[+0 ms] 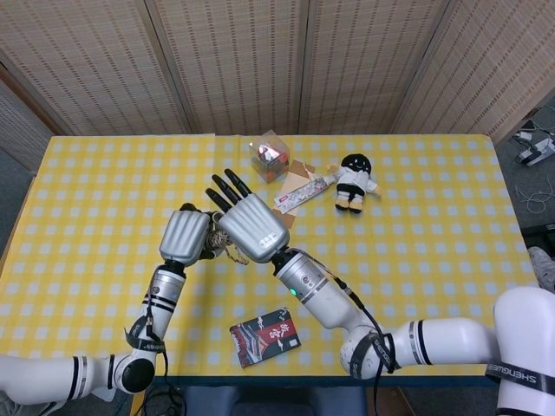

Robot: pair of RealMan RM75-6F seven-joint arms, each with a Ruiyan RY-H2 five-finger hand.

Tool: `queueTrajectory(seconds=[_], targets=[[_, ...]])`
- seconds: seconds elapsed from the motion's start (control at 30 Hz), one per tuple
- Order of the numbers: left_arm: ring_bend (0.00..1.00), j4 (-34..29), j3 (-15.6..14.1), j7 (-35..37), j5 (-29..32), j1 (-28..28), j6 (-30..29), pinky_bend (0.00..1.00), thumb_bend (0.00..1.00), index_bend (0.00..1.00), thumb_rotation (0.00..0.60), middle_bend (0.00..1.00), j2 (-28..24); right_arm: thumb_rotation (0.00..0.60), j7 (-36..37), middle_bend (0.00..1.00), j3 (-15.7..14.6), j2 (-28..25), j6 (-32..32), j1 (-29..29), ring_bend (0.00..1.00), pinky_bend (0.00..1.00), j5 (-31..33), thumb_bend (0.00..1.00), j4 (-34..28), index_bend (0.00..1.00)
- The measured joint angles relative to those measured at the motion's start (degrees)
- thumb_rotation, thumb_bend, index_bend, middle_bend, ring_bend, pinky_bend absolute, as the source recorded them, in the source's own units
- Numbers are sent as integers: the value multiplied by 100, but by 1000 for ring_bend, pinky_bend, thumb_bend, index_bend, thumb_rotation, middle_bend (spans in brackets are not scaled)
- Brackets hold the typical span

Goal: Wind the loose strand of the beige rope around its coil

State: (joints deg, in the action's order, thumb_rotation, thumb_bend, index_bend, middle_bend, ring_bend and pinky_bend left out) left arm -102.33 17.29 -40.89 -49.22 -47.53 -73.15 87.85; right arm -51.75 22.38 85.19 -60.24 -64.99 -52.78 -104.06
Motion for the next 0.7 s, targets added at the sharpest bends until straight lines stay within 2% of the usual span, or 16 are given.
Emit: queueTrajectory(seconds=[0.33, 0.7], targets=[[572, -80, -181, 631, -579, 119, 39, 298, 271, 739, 600, 788, 24, 600, 117, 162, -12, -112, -111, -119, 0, 0, 240, 371, 221, 636], [572, -26, -317, 1657, -1646, 372, -41, 298, 271, 740, 600, 788, -46, 600, 434, 164, -173, -201, -151, -86, 0, 0, 409, 372, 541, 636]])
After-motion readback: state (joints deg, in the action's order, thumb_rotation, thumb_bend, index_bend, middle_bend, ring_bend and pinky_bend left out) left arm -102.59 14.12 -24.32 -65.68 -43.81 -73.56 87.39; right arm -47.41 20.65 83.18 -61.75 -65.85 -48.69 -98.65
